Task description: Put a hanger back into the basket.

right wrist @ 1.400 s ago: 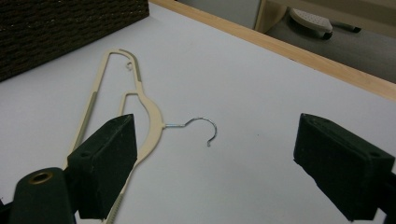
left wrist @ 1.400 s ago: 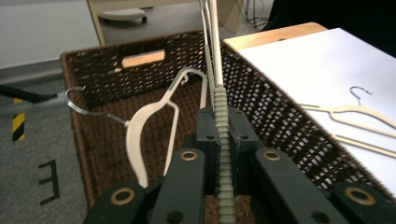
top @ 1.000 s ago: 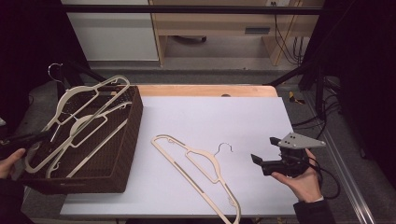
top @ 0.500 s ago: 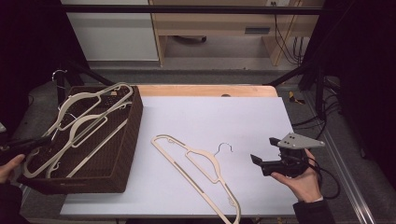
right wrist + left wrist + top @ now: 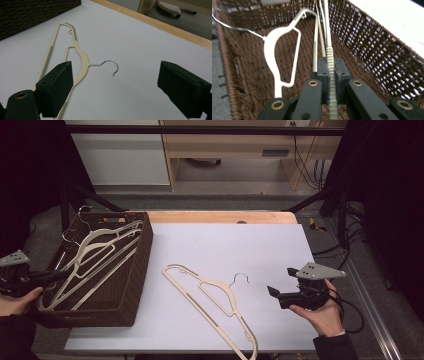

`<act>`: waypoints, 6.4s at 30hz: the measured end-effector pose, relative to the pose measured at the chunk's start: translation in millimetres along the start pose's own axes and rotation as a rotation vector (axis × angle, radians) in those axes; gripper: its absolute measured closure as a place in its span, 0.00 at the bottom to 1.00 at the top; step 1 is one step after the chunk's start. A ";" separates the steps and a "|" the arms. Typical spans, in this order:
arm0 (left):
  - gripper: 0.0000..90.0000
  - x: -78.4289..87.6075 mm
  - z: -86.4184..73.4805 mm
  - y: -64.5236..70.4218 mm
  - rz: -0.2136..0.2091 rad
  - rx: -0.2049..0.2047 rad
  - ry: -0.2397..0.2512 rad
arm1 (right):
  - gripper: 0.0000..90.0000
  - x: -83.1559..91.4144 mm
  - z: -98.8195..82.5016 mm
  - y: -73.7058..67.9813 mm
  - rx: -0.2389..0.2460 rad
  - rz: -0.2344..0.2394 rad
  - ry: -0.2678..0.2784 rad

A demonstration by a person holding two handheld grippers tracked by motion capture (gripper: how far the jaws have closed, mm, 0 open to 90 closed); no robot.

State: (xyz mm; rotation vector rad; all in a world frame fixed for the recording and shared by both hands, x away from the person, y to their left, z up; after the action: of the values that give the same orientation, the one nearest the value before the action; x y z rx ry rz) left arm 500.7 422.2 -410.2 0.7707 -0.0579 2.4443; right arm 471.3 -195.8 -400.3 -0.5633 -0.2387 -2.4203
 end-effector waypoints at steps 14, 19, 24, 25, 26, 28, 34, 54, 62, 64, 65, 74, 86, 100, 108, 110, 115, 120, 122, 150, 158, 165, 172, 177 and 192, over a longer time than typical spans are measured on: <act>0.94 -13.8 -27.7 -8.8 0.082 0.010 -0.252 | 0.15 -1.0 -0.2 -1.4 -0.003 0.003 -0.003; 0.92 -16.0 -33.2 -12.8 0.126 0.032 -0.301 | 0.15 -2.1 0.2 -2.7 0.002 0.006 -0.003; 0.90 -13.7 -42.6 -14.2 0.136 0.035 -0.380 | 0.15 -2.6 0.4 -2.6 0.000 0.005 0.001; 0.90 -12.5 -42.7 -15.0 0.139 0.040 -0.379 | 0.15 -2.8 0.3 -3.0 -0.004 0.005 0.000; 0.89 -11.0 -42.6 -17.0 0.157 0.050 -0.374 | 0.15 -3.2 0.4 -2.9 -0.003 0.004 0.000; 0.86 -6.9 -42.7 -20.7 0.179 0.055 -0.371 | 0.15 -3.5 0.7 -2.9 -0.002 0.003 0.001; 0.75 3.9 -23.7 -9.8 0.195 0.023 -0.266 | 0.15 -3.9 1.5 -2.8 -0.003 0.003 0.004; 0.23 -25.4 58.8 139.7 -0.024 -0.148 0.153 | 0.17 -15.7 -3.0 -15.3 0.015 -0.001 -0.083; 0.18 -48.7 61.0 184.5 -0.093 -0.192 0.183 | 0.18 -30.7 -14.9 -33.0 0.050 0.022 -0.196; 0.17 -56.8 59.8 195.2 -0.119 -0.185 0.186 | 0.18 -33.7 -16.1 -36.7 0.051 0.028 -0.212; 0.16 -60.5 59.0 198.7 -0.118 -0.191 0.188 | 0.18 -35.9 -16.6 -39.6 0.052 0.033 -0.220; 0.15 -90.1 43.6 230.7 -0.152 -0.225 0.173 | 0.19 -49.2 -27.3 -57.6 0.063 0.061 -0.314; 0.16 -112.1 26.5 252.0 -0.203 -0.246 0.144 | 0.28 -71.8 -57.1 -75.3 0.081 0.086 -0.484; 0.20 -117.9 17.4 250.9 -0.215 -0.219 0.129 | 0.53 -91.4 -89.2 -94.6 0.083 0.103 -0.683; 0.24 -120.1 15.0 252.6 -0.222 -0.233 0.129 | 0.71 -94.6 -99.0 -98.1 0.093 0.098 -0.769; 0.24 -120.8 14.5 252.7 -0.218 -0.239 0.125 | 0.75 -94.4 -100.2 -98.6 0.090 0.100 -0.779; 0.23 -121.4 13.6 251.9 -0.209 -0.254 0.119 | 0.82 -94.5 -100.3 -99.2 0.051 0.098 -0.805; 0.23 -121.0 13.3 249.9 -0.198 -0.257 0.114 | 0.88 -95.7 -99.5 -92.6 0.052 0.086 -0.816; 0.23 -121.1 13.1 249.5 -0.199 -0.259 0.111 | 0.89 -95.1 -100.0 -86.9 0.060 0.081 -0.813; 0.21 -116.6 19.5 240.5 -0.179 -0.321 0.058 | 0.90 -90.7 -101.0 -84.8 0.075 0.122 -0.822; 0.21 -111.7 38.3 238.1 -0.144 -0.377 0.027 | 0.90 -68.3 -80.3 -69.9 0.088 0.133 -0.718; 0.21 -105.2 56.7 243.2 -0.148 -0.439 0.007 | 0.90 -46.8 -54.5 -62.7 0.128 0.144 -0.645; 0.21 -103.7 71.6 239.2 -0.193 -0.523 -0.110 | 0.90 -32.1 -31.4 -69.3 0.199 0.172 -0.608; 0.26 -108.8 76.9 235.9 -0.215 -0.569 -0.174 | 0.90 -25.5 -20.3 -76.1 0.252 0.189 -0.584; 0.46 -117.0 62.0 241.6 -0.358 -0.673 -0.325 | 0.90 -13.0 -3.8 -92.2 0.319 0.204 -0.559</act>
State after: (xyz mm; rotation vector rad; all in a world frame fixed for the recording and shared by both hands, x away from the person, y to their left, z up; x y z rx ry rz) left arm 482.2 147.9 -391.6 0.7669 -0.7551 1.7684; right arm 421.9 -117.8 -412.5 -1.0463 -0.7469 -1.9307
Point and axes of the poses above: each handheld gripper's, and its own axes: x roughly backward along the jaws, z roughly out of its top, y roughly to its right, the point moved 9 cm from there along -x, roughly forward along the jaws, and after that the axes turned 5 degrees about y, right-handed, at the moved point
